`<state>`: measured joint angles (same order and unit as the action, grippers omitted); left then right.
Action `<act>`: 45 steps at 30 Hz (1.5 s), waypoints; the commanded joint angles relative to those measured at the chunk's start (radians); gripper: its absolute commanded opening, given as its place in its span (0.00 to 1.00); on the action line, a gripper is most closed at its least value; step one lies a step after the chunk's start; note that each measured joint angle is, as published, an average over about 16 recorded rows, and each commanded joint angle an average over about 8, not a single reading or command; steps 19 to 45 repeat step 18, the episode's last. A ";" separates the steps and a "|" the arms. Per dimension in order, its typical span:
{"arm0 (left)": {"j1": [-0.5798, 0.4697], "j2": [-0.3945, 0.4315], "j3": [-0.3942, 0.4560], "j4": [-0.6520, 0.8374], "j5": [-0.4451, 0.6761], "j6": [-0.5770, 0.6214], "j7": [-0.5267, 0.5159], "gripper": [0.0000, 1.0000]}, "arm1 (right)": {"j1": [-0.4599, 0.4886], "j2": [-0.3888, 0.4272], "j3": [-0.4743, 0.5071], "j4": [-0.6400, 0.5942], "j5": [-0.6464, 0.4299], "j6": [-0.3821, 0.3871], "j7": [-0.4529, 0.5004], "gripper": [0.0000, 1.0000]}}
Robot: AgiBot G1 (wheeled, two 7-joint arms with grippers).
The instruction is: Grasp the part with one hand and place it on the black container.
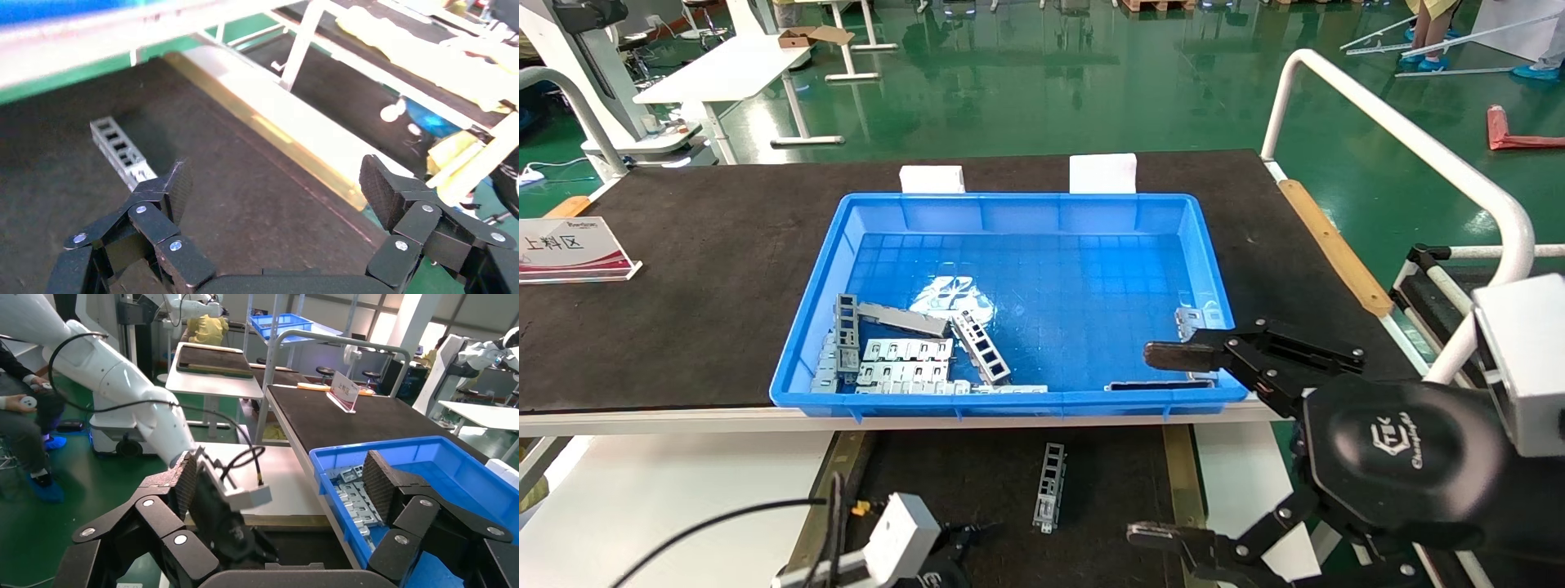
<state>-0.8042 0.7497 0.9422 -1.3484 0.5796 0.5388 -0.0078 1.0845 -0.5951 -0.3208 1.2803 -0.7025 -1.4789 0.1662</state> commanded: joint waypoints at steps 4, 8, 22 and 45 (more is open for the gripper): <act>-0.033 -0.041 -0.017 -0.005 -0.011 0.091 0.007 1.00 | 0.000 0.000 0.000 0.000 0.000 0.000 0.000 1.00; -0.044 -0.064 -0.035 -0.006 -0.027 0.139 0.018 1.00 | 0.000 0.000 0.000 0.000 0.000 0.000 0.000 1.00; -0.053 -0.098 -0.070 -0.006 -0.054 0.194 0.044 1.00 | 0.000 0.000 -0.001 0.000 0.000 0.000 0.000 1.00; -0.053 -0.098 -0.070 -0.006 -0.054 0.194 0.044 1.00 | 0.000 0.000 -0.001 0.000 0.000 0.000 0.000 1.00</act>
